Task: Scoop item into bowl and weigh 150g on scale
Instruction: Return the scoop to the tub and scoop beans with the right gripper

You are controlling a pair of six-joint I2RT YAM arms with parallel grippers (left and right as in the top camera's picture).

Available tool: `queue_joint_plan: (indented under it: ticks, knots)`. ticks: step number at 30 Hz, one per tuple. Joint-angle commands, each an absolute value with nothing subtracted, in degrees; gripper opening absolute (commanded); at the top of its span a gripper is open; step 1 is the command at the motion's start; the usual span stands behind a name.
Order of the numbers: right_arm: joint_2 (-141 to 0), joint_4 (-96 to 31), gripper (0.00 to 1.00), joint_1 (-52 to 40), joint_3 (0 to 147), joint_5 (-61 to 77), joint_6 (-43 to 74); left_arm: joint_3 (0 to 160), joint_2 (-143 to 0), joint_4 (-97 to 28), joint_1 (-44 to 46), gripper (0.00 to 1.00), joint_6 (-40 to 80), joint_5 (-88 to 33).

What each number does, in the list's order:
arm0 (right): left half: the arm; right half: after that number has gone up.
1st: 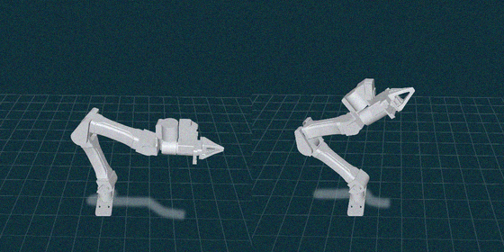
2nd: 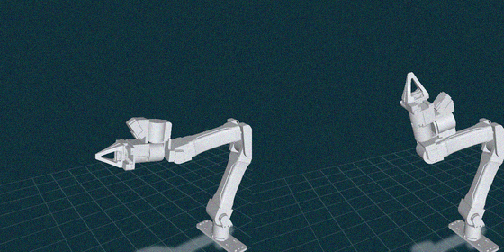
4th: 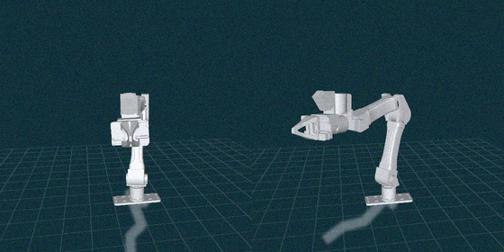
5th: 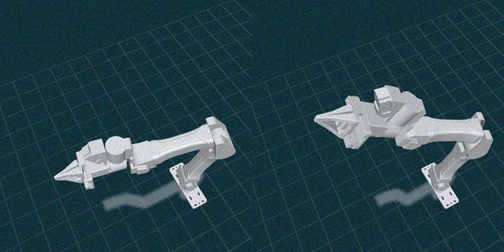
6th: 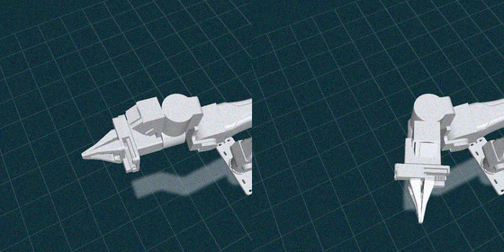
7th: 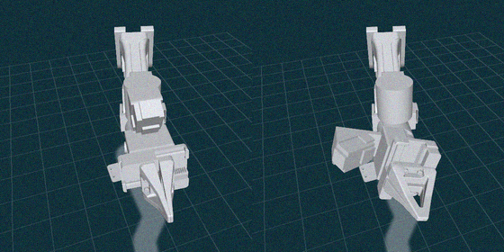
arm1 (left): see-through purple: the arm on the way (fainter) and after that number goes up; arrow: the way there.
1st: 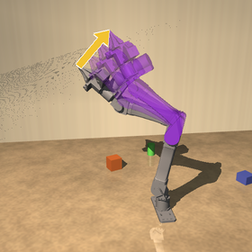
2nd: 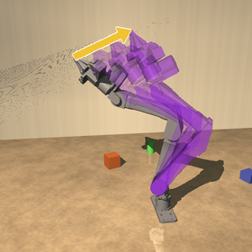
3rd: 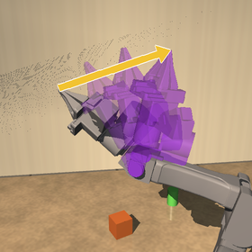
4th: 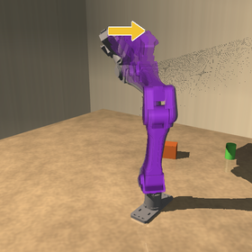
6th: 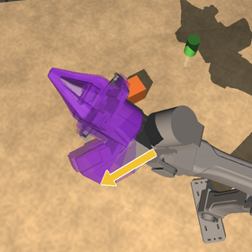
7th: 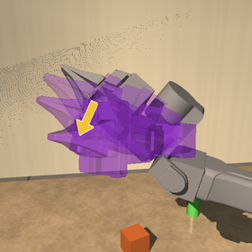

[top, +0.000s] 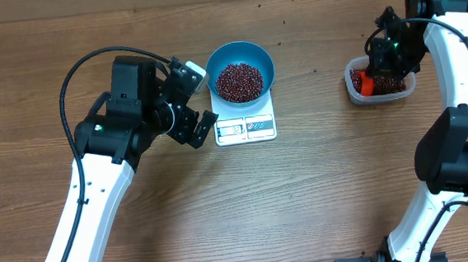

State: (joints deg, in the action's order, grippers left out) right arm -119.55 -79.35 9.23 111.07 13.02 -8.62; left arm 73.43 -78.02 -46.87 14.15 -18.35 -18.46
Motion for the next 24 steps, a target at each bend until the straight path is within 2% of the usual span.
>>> queue_joint_plan:
  ticks: [1, 9, 24]
  knots:
    - [-119.8, -78.8, 0.04, 9.1, 110.9, 18.0, -9.3, 73.2, -78.3, -46.7, 13.9, 0.99, -18.0, -18.9]
    - [-119.8, -77.2, 0.04, 10.4, 110.9, 19.1, -7.8, 73.2, -78.3, -46.7, 13.9, 0.99, -18.0, -18.9]
    - [-119.8, -77.3, 0.04, 21.6, 110.9, 34.1, -11.0, 73.2, -78.3, -46.7, 13.9, 0.99, -18.0, -18.9]
